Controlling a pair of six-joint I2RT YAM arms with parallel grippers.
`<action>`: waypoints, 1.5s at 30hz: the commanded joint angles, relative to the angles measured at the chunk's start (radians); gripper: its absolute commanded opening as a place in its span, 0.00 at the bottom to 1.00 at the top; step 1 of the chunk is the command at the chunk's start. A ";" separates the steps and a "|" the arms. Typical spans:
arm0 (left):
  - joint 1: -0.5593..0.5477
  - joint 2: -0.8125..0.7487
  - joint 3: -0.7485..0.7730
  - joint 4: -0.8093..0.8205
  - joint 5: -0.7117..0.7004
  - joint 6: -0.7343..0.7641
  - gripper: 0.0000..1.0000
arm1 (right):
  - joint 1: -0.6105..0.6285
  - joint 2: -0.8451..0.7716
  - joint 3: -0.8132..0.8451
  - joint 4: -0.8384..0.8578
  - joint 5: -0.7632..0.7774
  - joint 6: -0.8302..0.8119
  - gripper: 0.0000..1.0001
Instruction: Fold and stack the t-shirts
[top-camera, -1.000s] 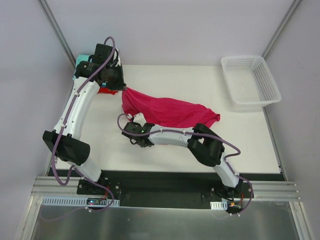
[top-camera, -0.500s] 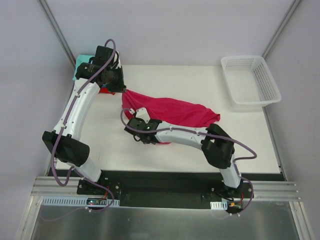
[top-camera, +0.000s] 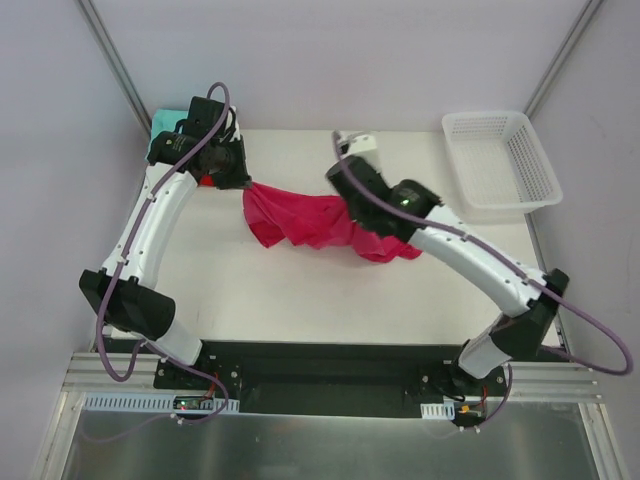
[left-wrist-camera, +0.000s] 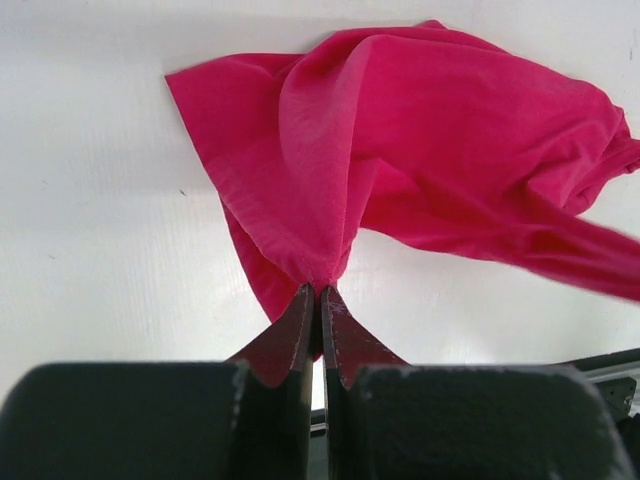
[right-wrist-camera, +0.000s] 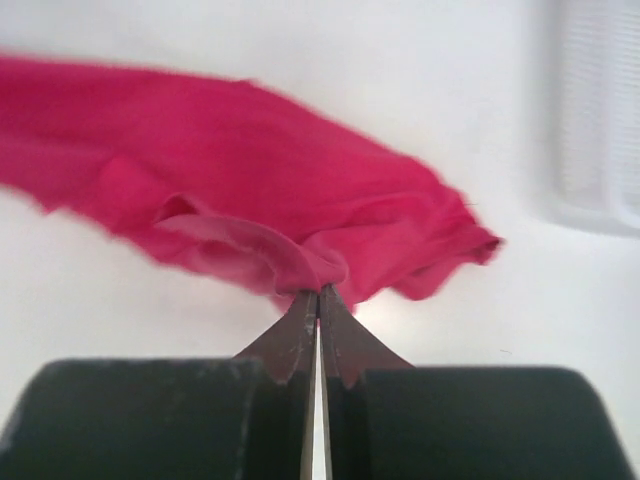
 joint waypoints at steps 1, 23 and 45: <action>-0.010 -0.060 0.002 0.014 0.002 0.010 0.00 | -0.225 -0.171 -0.016 -0.073 0.052 -0.117 0.01; -0.010 -0.074 0.041 -0.012 -0.013 -0.001 0.00 | -0.791 -0.227 0.096 -0.059 -0.243 -0.306 0.01; 0.032 0.143 0.479 -0.144 -0.071 0.033 0.00 | -0.946 -0.027 0.492 0.241 -1.430 -0.172 0.01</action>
